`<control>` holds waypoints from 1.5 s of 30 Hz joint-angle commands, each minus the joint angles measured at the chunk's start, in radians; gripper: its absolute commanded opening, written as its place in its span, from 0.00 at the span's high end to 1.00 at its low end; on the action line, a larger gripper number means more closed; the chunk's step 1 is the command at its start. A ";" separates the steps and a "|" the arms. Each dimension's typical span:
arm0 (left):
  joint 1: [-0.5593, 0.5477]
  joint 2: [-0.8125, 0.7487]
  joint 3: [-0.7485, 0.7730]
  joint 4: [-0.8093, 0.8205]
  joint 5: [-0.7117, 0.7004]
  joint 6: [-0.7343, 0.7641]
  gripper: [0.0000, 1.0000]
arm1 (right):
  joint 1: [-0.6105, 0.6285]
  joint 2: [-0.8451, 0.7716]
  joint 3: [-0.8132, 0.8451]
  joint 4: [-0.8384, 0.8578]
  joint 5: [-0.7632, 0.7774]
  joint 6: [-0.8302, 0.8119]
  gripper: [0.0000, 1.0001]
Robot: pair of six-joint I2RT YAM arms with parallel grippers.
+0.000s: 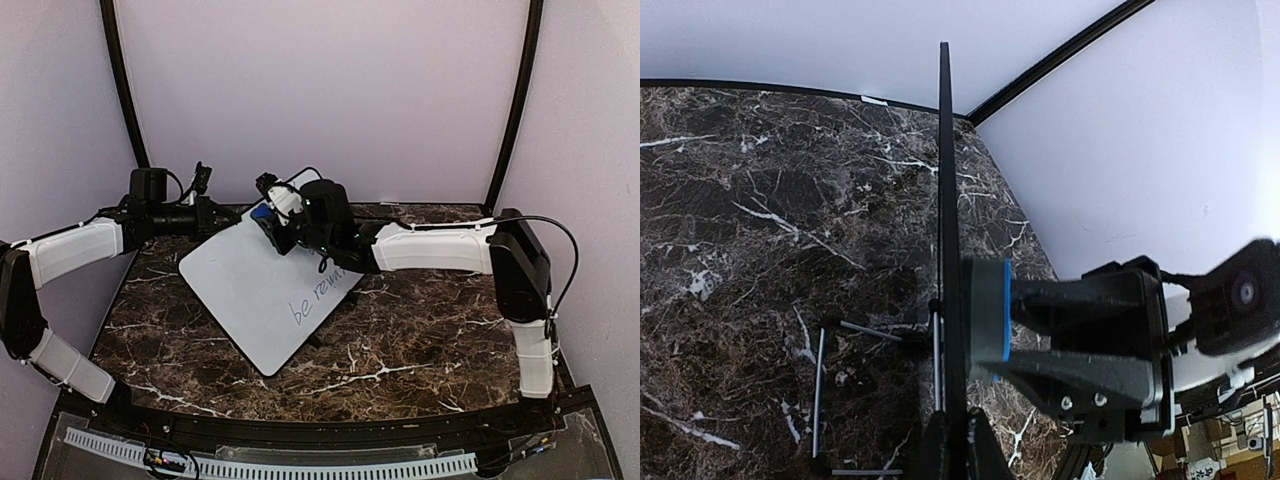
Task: Erase the whiteboard
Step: Erase the whiteboard at the center of the board.
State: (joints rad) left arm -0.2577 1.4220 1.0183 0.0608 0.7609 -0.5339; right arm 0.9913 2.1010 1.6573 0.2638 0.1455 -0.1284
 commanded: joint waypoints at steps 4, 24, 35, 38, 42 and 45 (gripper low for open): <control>-0.025 -0.040 0.003 0.096 0.136 0.022 1.00 | -0.159 0.092 0.098 -0.081 0.015 0.057 0.80; -0.025 -0.035 0.002 0.101 0.139 0.016 1.00 | -0.215 0.083 0.116 -0.106 0.002 0.043 0.80; -0.025 -0.041 0.002 0.100 0.138 0.018 1.00 | -0.115 0.035 0.091 -0.059 0.011 0.007 0.80; -0.025 -0.043 0.000 0.099 0.139 0.017 1.00 | -0.132 0.085 0.158 -0.107 0.106 0.008 0.80; -0.025 -0.046 0.000 0.101 0.138 0.018 1.00 | -0.176 0.178 0.273 -0.192 0.234 0.026 0.80; -0.025 -0.046 0.000 0.100 0.139 0.020 1.00 | -0.209 0.201 0.288 -0.203 0.261 0.045 0.80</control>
State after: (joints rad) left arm -0.2577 1.4220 1.0149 0.0662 0.7506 -0.5518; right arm 0.8391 2.2318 1.9240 0.1532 0.3088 -0.1081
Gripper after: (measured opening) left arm 0.051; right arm 0.220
